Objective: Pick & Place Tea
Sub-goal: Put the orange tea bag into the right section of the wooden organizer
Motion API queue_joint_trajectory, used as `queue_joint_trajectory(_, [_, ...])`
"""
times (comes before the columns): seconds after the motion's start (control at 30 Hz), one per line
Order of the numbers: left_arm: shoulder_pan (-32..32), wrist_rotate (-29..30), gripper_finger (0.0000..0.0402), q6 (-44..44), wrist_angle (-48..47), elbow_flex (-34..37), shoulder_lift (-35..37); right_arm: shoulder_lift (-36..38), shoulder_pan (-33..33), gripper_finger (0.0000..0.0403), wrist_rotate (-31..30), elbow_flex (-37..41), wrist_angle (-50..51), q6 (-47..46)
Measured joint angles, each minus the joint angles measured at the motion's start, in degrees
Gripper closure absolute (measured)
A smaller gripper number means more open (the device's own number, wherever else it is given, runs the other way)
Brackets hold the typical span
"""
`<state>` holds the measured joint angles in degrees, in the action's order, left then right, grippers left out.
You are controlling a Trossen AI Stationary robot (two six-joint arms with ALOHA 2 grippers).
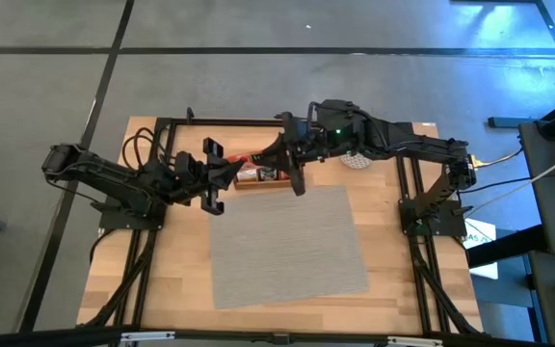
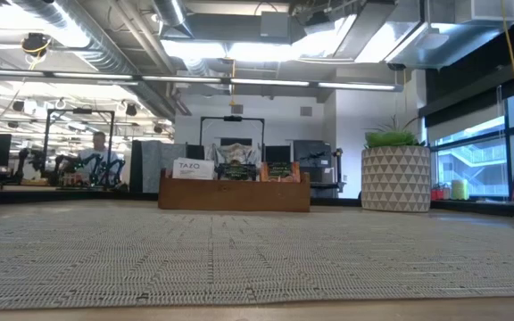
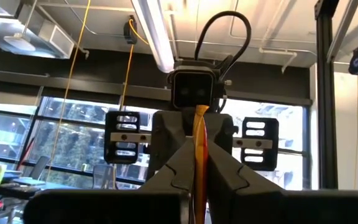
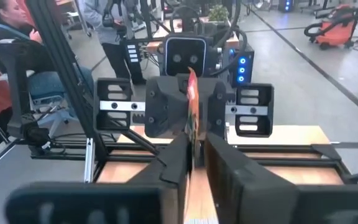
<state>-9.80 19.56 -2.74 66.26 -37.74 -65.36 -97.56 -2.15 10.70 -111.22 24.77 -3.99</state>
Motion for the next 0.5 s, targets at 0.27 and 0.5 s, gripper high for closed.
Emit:
queue_joint_trajectory(0.27, [-0.02, 2.29, 0.0375, -0.88, -1.30, 0.00, 0.01, 0.04, -0.04, 0.0393, 2.41, 0.00, 0.74, 1.61])
queue_joint_trajectory(0.5, [-0.02, 5.69, 0.0346, 5.12, -6.96, -0.07, 0.24, 2.09, -2.31, 0.0397, 2.49, 0.00, 6.52, 2.80])
